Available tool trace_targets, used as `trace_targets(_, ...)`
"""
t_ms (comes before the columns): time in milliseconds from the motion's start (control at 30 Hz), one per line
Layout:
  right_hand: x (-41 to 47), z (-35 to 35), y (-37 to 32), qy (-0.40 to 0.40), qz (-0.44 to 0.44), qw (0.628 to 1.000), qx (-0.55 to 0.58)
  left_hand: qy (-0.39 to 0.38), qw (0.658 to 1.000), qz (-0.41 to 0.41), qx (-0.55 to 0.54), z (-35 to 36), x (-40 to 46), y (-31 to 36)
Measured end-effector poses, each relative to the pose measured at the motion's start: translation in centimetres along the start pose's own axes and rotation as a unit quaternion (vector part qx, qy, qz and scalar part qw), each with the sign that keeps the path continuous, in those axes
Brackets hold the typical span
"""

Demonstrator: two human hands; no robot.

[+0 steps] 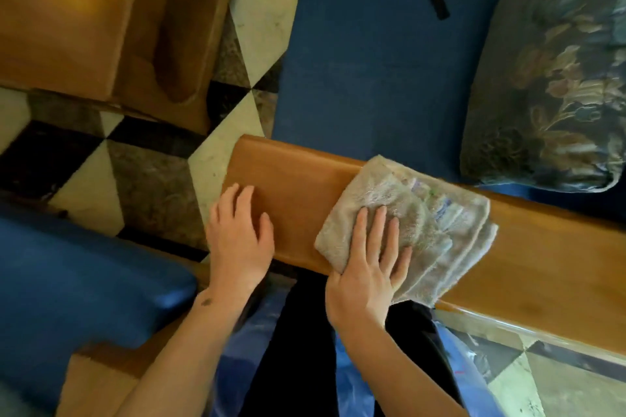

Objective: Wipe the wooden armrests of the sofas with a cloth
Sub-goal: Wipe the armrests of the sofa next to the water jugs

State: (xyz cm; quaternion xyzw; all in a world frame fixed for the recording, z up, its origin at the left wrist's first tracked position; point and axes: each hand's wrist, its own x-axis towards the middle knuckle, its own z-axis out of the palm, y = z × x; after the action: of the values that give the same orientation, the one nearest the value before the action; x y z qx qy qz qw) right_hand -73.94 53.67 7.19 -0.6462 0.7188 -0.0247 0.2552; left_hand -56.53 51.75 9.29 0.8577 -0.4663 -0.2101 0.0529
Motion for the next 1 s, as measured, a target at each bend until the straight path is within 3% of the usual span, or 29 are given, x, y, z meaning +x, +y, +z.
trace_targets(167, 2.6, 3.1, -6.9, -0.051, -0.182, 0.980, -0.061, 0.030, 0.985, -0.058, -0.158, -2.3, -0.5, -4.8)
trace_targets(267, 3.6, 4.0, -8.8, -0.070, -0.304, 0.946, -0.083, 0.047, 0.973, -0.065, -0.219, -3.1, -0.3, -4.5)
trace_targets(333, 4.2, 3.3, -7.3, -0.102, -0.407, 0.903, -0.091, 0.051, 0.969, -0.068, -0.232, -3.4, 0.0, -4.4)
trace_targets(400, 5.6, 1.7, -3.9, -0.145, -0.534, 0.825, -0.118, 0.052, 0.975, -0.059, -0.206, -3.4, -0.2, -4.1)
trace_targets(467, 7.4, -0.3, -0.1, -0.173, -0.619, 0.752, -0.144, 0.063, 0.994, -0.015, -0.084, -3.1, -0.8, -3.1)
trace_targets(533, 8.9, -2.2, 2.9, -0.186, -0.643, 0.727, -0.153, 0.037, 0.998, 0.036, 0.033, -2.4, -1.7, -1.3)
trace_targets(667, 8.5, -5.3, 8.9, -0.172, -0.582, 0.786, -0.120, -0.059, 0.988, 0.123, 0.073, 1.1, -4.8, 4.7)
trace_targets(767, 7.2, -7.8, 14.9, -0.161, -0.523, 0.833, -0.089, -0.071, 0.977, 0.180, 0.092, 4.1, -7.1, 10.7)
trace_targets(1000, 4.9, -14.0, 30.0, -0.164, -0.404, 0.896, -0.083, -0.113, 0.941, 0.305, 0.094, 10.6, -12.5, 24.0)
